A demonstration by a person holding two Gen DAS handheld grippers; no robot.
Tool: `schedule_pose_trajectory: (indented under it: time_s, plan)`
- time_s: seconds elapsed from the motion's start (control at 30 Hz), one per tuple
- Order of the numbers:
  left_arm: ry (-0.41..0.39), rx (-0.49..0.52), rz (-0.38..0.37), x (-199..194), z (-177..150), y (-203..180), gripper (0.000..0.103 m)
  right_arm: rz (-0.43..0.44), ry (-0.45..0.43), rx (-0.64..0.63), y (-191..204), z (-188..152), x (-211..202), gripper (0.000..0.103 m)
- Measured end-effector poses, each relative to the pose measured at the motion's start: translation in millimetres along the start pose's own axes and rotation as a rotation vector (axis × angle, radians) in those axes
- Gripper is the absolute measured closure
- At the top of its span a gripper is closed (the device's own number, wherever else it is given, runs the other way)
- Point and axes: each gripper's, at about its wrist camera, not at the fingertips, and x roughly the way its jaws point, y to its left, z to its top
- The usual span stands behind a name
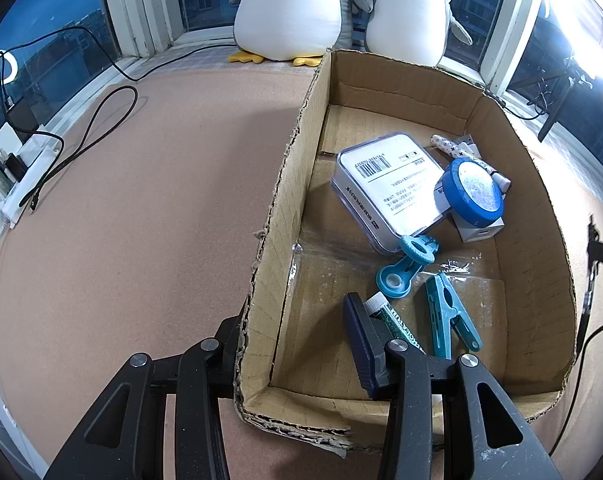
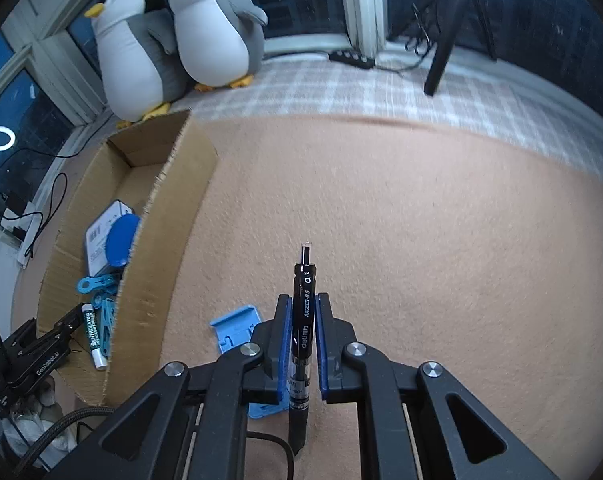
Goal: Organize rigid objects
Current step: 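Carry the black pen with the right tool into the box and release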
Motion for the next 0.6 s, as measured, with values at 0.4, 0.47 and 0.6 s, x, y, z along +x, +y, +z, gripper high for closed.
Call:
schedule_pose_trajectory:
  time_s: [0.4, 0.47, 0.6]
  plan:
    - [0.000, 0.002, 0.001, -1, 0, 1, 0.058, -0.022, -0.093, -0.042, 16, 16, -16, 0.093]
    - [0.000, 0.001, 0.001, -1, 0, 1, 0.058, -0.028, -0.112, -0.053, 20, 18, -22, 0.093]
    - [0.000, 0.001, 0.001, 0, 0, 1, 0.058, -0.030, -0.139, -0.066, 28, 25, -31, 0.093]
